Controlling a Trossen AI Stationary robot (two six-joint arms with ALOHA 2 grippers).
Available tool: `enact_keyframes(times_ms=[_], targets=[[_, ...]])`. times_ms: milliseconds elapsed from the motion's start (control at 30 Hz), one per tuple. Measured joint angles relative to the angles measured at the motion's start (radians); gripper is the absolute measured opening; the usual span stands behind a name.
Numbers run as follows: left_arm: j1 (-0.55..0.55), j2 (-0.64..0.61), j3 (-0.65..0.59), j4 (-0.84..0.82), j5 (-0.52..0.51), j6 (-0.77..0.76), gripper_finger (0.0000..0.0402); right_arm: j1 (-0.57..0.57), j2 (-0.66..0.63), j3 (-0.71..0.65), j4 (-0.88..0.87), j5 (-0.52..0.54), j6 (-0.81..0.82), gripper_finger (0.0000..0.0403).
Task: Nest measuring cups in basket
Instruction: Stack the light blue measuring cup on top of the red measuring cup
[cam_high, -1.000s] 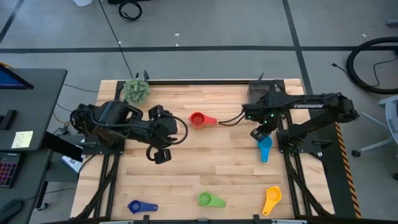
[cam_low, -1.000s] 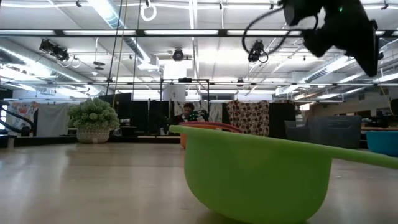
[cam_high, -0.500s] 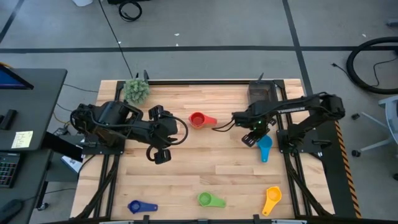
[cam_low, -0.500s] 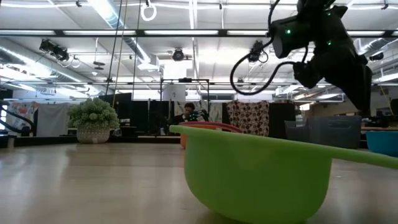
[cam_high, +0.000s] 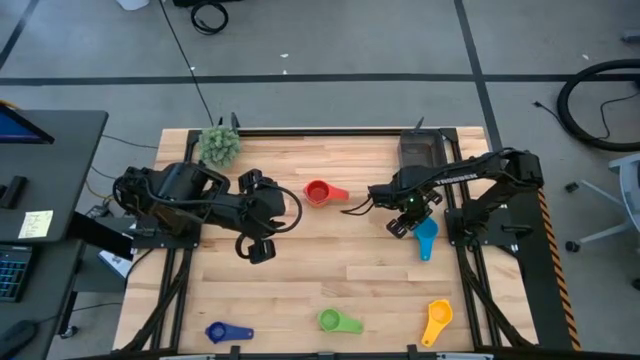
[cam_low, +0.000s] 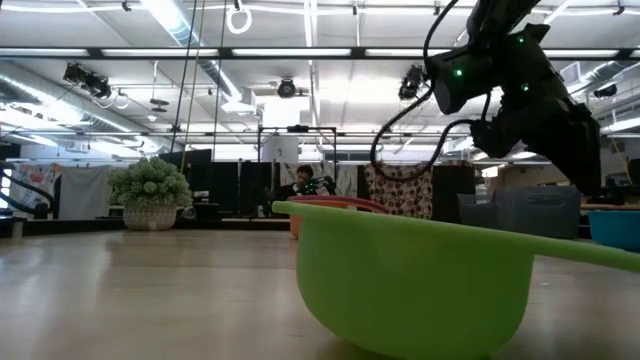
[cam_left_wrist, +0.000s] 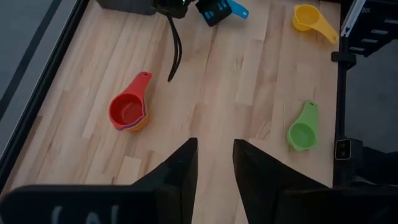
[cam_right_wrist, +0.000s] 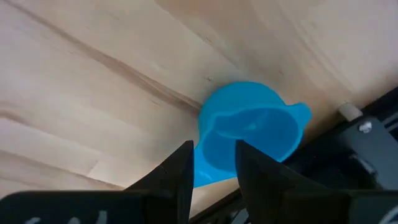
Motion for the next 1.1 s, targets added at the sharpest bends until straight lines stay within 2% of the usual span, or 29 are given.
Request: enact_keyframes(times_ms=[200, 533, 767, 1100], targets=[[0.0, 0.0, 0.0, 0.0, 0.0, 0.001, 0.0107, 0.012, -0.003, -0.052, 0.002, -0.014, 0.019, 0.0121], [0.002, 0.0, 0.0, 0.0, 0.0, 0.0, 0.0107, 0.035, -0.003, -0.08, 0.102, -0.035, 0.045, 0.0121], [0.002, 0.0, 0.0, 0.0, 0.0, -0.003, 0.0107, 0.047, -0.001, -0.085, 0.145, 0.009, 0.044, 0.0121], [0.002, 0.0, 0.0, 0.0, 0.0, -0.026, 0.0107, 0.047, 0.0, -0.206, 0.281, 0.013, 0.008, 0.0117]])
